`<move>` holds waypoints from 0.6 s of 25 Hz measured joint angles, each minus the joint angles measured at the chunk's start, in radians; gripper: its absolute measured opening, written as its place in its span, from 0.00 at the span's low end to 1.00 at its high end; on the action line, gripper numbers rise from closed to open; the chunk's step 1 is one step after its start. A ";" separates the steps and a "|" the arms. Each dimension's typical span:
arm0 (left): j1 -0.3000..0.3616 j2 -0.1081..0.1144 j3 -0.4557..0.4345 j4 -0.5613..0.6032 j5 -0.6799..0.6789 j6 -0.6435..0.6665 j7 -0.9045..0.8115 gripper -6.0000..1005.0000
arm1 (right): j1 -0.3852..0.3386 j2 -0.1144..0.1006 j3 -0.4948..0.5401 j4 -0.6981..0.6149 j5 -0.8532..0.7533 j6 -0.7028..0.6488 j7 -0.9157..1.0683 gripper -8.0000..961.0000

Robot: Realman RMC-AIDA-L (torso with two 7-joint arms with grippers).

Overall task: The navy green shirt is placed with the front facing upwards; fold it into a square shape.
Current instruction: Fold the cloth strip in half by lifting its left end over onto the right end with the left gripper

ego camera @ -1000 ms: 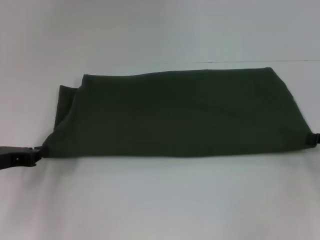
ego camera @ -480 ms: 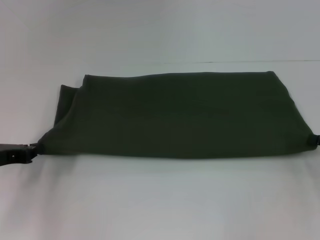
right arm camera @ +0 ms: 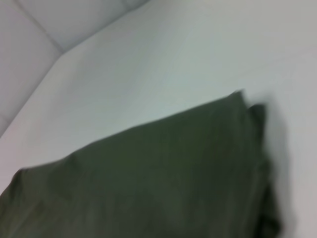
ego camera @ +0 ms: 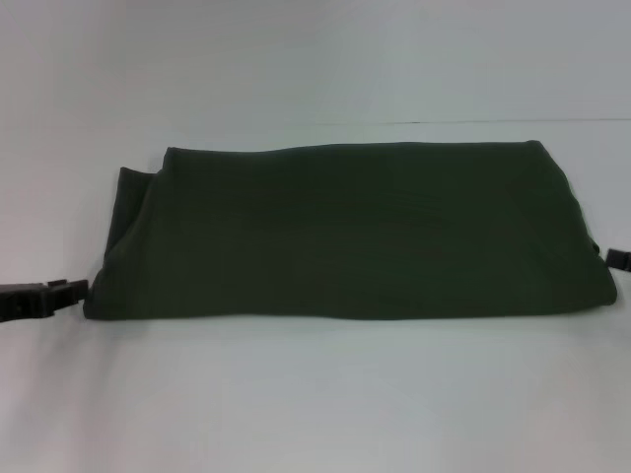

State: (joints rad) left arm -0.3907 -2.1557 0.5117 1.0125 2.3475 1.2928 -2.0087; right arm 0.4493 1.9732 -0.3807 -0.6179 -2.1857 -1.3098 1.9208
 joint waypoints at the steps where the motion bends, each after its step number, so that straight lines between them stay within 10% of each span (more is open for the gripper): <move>1: 0.003 -0.001 -0.010 0.008 0.000 0.001 -0.013 0.08 | -0.004 -0.004 0.013 -0.009 0.001 -0.003 0.002 0.28; 15: -0.037 0.032 -0.074 0.000 0.015 0.216 -0.285 0.77 | 0.062 -0.049 0.034 -0.066 -0.003 -0.134 0.048 0.75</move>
State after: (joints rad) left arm -0.4279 -2.1242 0.4382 1.0121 2.3627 1.5092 -2.2939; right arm 0.5116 1.9241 -0.3465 -0.6843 -2.1885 -1.4443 1.9686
